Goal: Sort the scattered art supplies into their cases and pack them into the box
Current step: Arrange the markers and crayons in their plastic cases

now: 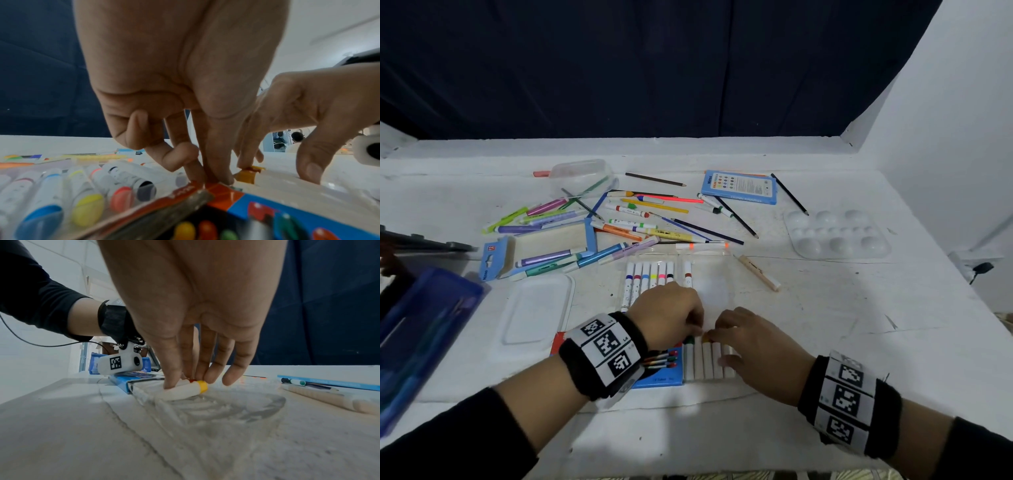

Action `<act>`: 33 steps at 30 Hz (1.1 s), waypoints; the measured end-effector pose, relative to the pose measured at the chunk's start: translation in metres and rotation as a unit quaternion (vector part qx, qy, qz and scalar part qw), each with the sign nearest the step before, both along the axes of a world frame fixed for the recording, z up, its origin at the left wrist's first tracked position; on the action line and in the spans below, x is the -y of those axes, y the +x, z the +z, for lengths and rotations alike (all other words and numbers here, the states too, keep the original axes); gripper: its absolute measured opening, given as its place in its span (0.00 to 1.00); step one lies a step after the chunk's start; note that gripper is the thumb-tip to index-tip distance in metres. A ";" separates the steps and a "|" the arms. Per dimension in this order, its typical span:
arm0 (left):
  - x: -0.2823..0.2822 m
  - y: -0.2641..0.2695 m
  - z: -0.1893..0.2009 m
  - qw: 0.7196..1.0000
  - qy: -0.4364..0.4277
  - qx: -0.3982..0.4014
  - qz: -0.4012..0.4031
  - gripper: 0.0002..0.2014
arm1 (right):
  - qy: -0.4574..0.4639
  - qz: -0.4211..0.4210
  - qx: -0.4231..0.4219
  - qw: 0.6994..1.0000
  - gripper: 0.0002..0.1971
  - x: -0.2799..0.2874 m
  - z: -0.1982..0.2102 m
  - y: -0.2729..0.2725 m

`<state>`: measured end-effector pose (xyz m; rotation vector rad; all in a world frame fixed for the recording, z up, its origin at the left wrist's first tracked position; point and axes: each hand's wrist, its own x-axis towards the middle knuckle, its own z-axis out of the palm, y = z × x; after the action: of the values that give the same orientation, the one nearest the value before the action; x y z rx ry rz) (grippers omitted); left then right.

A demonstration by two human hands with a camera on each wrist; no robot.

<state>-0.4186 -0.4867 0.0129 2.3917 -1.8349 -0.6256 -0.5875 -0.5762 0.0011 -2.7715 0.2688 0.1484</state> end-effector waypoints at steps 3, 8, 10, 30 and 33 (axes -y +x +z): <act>-0.001 -0.002 -0.003 1.000 0.007 0.024 -0.012 0.09 | -0.009 0.009 -0.005 1.000 0.20 -0.001 -0.002 0.002; 0.000 -0.004 -0.005 0.998 0.014 0.050 -0.021 0.09 | -0.012 0.003 -0.012 1.000 0.19 -0.003 -0.002 0.004; 0.000 -0.004 -0.006 0.999 0.009 0.050 -0.017 0.09 | -0.008 0.003 -0.023 1.000 0.20 -0.002 -0.001 0.006; -0.031 0.025 0.007 0.988 -0.102 -0.110 0.028 0.07 | -0.021 0.020 -0.058 0.998 0.15 0.013 0.019 0.026; -0.036 0.042 0.015 0.977 -0.152 -0.129 0.070 0.03 | -0.003 0.003 -0.020 1.000 0.15 0.027 0.025 0.036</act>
<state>-0.3764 -0.4508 0.0275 2.1073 -1.5171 -0.5640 -0.5518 -0.6035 0.0259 -2.7789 0.2704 0.2056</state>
